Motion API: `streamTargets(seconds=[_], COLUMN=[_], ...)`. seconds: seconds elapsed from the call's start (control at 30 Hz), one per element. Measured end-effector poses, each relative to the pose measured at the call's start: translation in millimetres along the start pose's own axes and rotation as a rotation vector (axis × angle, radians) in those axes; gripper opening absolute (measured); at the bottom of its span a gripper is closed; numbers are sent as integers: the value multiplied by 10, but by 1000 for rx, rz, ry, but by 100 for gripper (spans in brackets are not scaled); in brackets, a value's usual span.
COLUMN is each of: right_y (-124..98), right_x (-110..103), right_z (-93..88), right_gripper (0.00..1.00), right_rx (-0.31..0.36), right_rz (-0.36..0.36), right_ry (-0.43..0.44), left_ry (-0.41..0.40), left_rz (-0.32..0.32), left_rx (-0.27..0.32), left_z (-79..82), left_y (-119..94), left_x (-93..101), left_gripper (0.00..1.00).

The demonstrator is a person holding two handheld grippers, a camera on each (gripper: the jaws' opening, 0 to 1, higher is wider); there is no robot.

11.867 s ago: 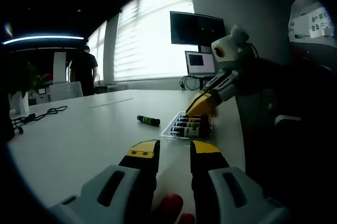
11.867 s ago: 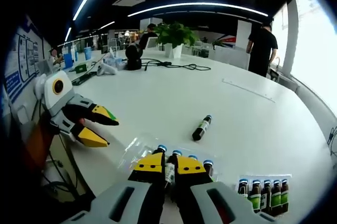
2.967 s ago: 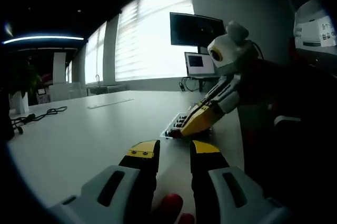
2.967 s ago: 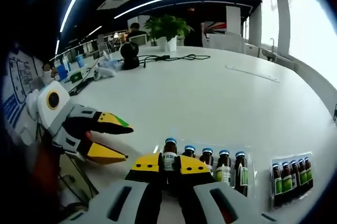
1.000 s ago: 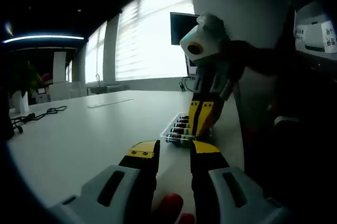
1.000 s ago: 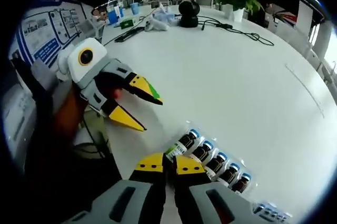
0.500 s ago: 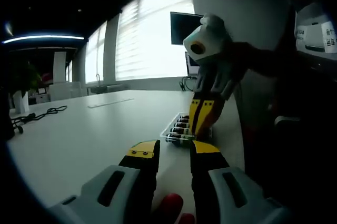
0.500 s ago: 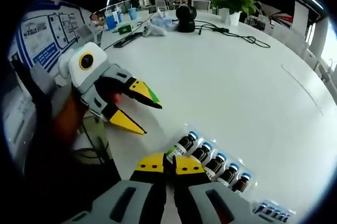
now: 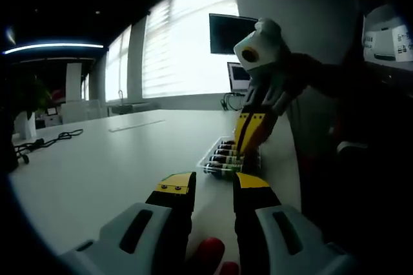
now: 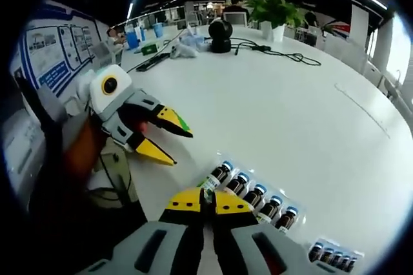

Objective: Grip medicine bottles put into box

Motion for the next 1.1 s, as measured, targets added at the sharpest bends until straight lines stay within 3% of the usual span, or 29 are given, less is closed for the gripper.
streamTargets(seconds=[0.27,0.63,1.1], right_y=[-82,-352,-790], right_x=[25,139,221], right_z=[-75,-315,-675], right_gripper=[1,1,1], right_rx=[71,205,374], right_rz=[-25,-62,-142], right_ry=[-1,51,-1], left_ry=[2,1,-18], left_rz=[5,3,-12], left_rx=[-6,-8,-1], left_z=[-8,-11,-5], left_y=[4,2,4], left_x=[-4,-5,-4], left_gripper=[17,18,18])
Point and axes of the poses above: the point that each gripper's makers call its tool centre point, and the gripper's own axes: y roughly forward along the fingers, x roughly to its right, z roughly out of its top, the point moved 10 cm from there along -y, roughly backward along the fingers, and after that the axes turned 14 degrees about z, right-handed, at the moved point
